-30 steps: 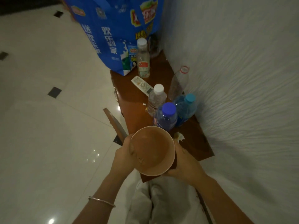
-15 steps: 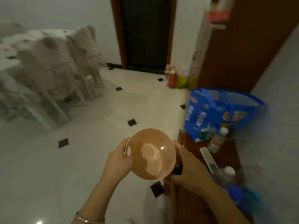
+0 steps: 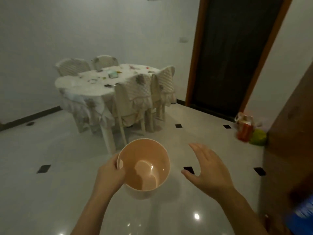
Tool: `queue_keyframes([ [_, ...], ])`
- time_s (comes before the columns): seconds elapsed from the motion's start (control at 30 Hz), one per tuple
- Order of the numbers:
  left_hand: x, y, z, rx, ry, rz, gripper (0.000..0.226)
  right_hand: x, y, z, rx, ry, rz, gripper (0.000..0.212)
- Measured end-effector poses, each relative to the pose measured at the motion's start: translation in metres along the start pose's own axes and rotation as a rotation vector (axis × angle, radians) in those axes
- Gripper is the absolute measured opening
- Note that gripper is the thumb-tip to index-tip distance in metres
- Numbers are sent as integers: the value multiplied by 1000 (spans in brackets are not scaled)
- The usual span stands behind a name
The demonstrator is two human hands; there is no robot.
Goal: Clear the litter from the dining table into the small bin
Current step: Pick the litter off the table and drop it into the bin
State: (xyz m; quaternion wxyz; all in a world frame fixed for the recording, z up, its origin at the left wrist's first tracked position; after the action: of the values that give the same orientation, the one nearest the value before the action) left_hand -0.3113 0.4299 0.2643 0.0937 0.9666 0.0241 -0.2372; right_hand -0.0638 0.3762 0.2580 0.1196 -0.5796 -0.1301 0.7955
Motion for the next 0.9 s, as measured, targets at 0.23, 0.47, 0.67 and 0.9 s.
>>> queue_keyframes([
  [0.23,-77,-98,1,-99,64,-153,22,56,-134,58,-154,-63,30,83],
  [0.47,-103,-213,-4,-141,85,-245,18,124,-266,79,-295,-96,33,82],
  [0.67,-114,-341,-29,-187,115,-328,28,177,-411,80,-373,-124,36,78],
  [0.9,-142,-467,-41,-247,99,-394,24,230,-556,104,-465,-169,103,78],
])
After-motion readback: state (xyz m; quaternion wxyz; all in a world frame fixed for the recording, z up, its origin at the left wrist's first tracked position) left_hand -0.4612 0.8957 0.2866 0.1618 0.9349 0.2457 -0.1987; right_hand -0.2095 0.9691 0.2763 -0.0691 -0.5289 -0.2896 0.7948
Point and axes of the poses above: each hand's wrist, its own y-axis away from the middle knuckle, its own x-axis out of the palm, z = x × y, the point moved 3 cm from there along -y, towards the middle knuckle, and after that the axes turned 5 degrees about -x, right-handed, at the moved point
